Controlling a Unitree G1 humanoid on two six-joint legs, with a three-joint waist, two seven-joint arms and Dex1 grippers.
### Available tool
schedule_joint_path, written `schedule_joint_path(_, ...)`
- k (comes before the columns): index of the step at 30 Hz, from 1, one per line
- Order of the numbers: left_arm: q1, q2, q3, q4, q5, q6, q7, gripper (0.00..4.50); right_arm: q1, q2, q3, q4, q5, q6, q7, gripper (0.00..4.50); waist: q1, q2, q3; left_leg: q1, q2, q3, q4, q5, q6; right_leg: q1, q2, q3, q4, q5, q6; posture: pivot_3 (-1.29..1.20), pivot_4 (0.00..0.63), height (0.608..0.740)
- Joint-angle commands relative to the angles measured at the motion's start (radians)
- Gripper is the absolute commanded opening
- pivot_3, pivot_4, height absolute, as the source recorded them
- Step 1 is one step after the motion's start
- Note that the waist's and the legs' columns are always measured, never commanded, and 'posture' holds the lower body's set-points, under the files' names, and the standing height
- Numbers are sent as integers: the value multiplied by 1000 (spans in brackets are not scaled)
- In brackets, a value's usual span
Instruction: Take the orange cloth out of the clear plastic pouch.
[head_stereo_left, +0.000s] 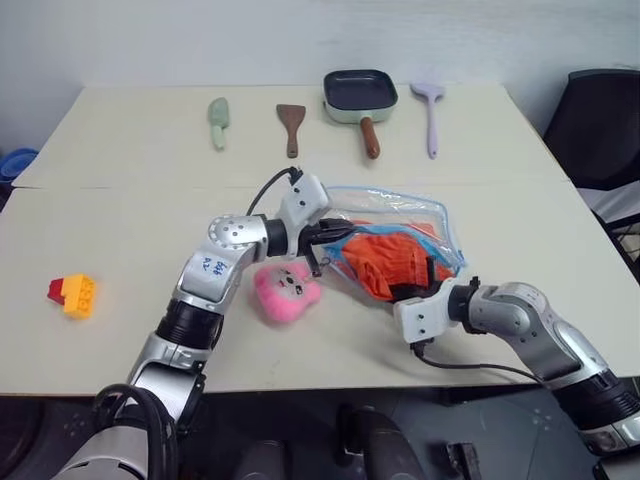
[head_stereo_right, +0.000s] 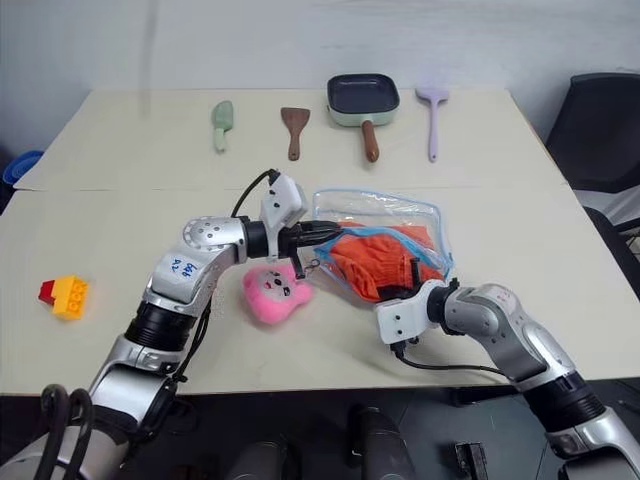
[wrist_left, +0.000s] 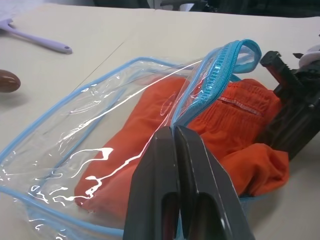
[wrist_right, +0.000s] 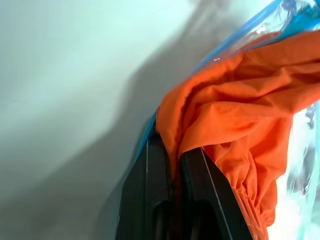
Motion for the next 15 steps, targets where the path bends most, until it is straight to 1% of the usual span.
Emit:
schedule_joint_path(1, -19, 7, -8, 53, 67, -78, 43, 0, 59, -49, 18, -67, 39, -83, 57, 26, 2, 0, 0, 0, 0, 0, 0, 0, 0, 0, 0, 0, 0, 0, 0, 0, 150, 740)
schedule_joint_path(3, -23, 10, -20, 96, 105, -121, 60, 0, 96, -95, 7, -104, 74, -138, 79, 26, 4, 0, 0, 0, 0, 0, 0, 0, 0, 0, 0, 0, 0, 0, 0, 0, 150, 740)
schedule_joint_path(7, -46, 20, -25, 190, 173, -186, 114, 0, 237, -236, -65, -167, 143, -212, 115, 26, 19, 0, 0, 0, 0, 1, 0, 0, 0, 0, 0, 0, -3, 0, 0, 0, 150, 740)
schedule_joint_path(9, -56, 31, -20, 223, 190, -211, 125, 0, 317, -307, -132, -171, 169, -232, 114, 26, 21, 0, 0, 0, 0, 2, 0, 0, 0, 1, 0, -1, -5, 0, 0, 0, 150, 740)
schedule_joint_path(11, -60, 38, -5, 236, 190, -222, 127, 0, 390, -355, -211, -160, 188, -238, 103, 26, 21, 0, 0, 0, 0, 2, 0, 0, 0, 1, 0, 0, -4, 0, 0, 0, 150, 740)
schedule_joint_path(15, -43, 61, 1, 187, 175, -210, 91, 0, 516, -404, -398, -70, 210, -248, 64, 26, 22, -1, 0, 0, 0, 2, 0, 0, 0, 1, 0, 0, -5, 0, 1, 0, 150, 740)
